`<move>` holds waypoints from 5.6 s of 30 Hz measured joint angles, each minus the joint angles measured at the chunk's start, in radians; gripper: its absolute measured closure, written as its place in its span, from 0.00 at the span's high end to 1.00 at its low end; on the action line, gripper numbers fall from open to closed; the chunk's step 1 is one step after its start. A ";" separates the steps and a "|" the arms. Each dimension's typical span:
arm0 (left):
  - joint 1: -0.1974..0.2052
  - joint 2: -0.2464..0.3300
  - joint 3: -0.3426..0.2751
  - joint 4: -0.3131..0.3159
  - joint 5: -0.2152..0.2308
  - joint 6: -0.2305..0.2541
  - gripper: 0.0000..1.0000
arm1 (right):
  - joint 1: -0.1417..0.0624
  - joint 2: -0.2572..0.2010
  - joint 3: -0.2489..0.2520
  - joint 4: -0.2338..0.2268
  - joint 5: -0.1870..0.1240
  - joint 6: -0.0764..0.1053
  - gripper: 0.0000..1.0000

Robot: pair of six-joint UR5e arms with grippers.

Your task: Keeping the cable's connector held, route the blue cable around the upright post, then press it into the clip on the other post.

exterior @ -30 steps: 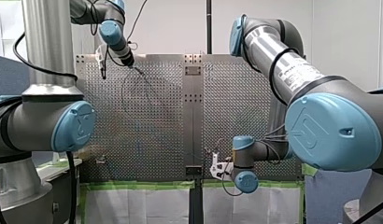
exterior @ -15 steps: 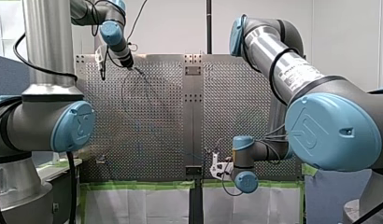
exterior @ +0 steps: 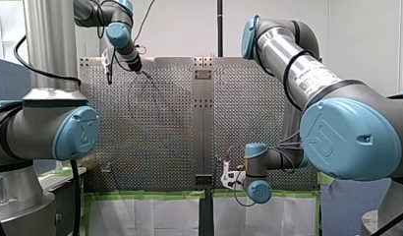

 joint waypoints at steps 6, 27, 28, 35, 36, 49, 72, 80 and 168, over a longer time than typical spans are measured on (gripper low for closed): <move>-0.027 0.000 0.000 0.025 0.020 0.032 0.99 | 0.000 0.000 0.000 0.001 0.000 0.002 0.00; -0.206 -0.138 0.000 0.121 -0.059 0.185 0.99 | 0.000 0.000 0.000 0.000 -0.001 0.011 0.00; -0.210 -0.140 0.000 0.122 -0.061 0.196 0.99 | 0.000 0.000 0.000 -0.001 0.000 0.012 0.00; -0.233 -0.182 0.000 0.131 -0.110 0.268 0.99 | 0.000 0.000 0.000 -0.006 -0.001 0.013 0.00; -0.236 -0.190 0.000 0.132 -0.119 0.277 0.99 | 0.000 0.000 0.000 -0.006 -0.002 0.013 0.00; -0.261 -0.300 0.020 0.189 -0.167 0.408 0.99 | 0.000 0.000 0.000 -0.008 -0.008 0.014 0.00; -0.213 -0.454 0.125 0.161 -0.310 0.643 0.99 | 0.000 0.000 0.000 -0.022 -0.024 0.024 0.00; -0.207 -0.461 0.137 0.184 -0.308 0.714 0.99 | 0.000 0.000 0.000 -0.022 -0.024 0.024 0.00; -0.299 -0.834 0.172 0.285 -0.363 0.617 0.99 | 0.005 0.000 0.000 -0.034 -0.034 0.024 0.00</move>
